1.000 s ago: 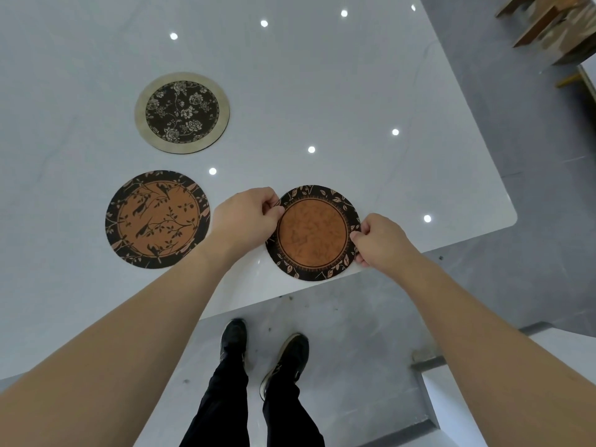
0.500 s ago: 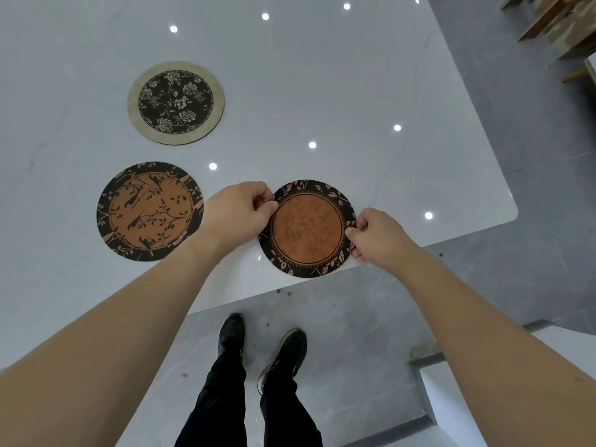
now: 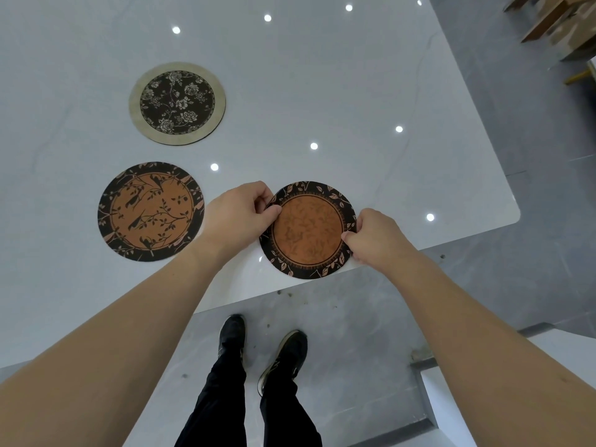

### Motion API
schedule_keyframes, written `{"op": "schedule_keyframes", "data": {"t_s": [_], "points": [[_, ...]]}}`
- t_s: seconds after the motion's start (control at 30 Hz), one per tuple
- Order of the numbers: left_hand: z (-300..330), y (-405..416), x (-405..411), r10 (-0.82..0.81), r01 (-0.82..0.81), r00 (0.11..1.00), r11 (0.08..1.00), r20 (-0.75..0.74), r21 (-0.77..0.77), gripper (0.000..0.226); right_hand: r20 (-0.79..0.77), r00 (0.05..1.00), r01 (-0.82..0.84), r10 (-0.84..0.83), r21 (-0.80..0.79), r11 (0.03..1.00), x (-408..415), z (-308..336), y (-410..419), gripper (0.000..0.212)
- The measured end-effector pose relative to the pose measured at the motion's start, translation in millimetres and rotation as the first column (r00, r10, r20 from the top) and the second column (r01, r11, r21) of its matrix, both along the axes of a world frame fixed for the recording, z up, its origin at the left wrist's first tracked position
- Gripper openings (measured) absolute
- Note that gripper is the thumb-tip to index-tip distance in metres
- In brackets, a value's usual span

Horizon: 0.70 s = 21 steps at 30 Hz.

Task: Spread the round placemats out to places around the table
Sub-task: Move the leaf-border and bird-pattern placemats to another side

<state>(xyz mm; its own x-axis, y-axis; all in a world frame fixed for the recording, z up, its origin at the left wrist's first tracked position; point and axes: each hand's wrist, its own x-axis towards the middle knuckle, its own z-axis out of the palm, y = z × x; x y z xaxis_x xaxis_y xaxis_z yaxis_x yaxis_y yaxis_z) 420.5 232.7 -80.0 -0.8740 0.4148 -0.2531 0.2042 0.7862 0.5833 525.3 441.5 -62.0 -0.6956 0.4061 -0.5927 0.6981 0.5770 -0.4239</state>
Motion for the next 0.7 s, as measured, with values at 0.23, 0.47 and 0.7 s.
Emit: {"op": "schedule_keyframes", "data": {"t_s": [0.23, 0.47, 0.7], "points": [[-3.0, 0.6, 9.3, 0.022, -0.016, 0.997, 0.997, -0.080, 0.075, 0.029, 0.084, 0.996, -0.046, 0.039, 0.082, 0.996, -6.5, 2.2, 1.0, 0.029], [9.4, 10.2, 3.9, -0.001, 0.001, 1.000, 1.000, 0.008, -0.009, 0.019, 0.050, 0.998, -0.052, 0.040, 0.261, 0.964, -8.7, 25.3, -3.5, 0.045], [41.9, -34.3, -18.5, 0.176, -0.175, 0.972, 0.984, -0.154, 0.017, 0.030, -0.270, 0.959, -0.070, 0.089, 0.076, 0.995, -47.4, 48.1, -58.5, 0.025]]}}
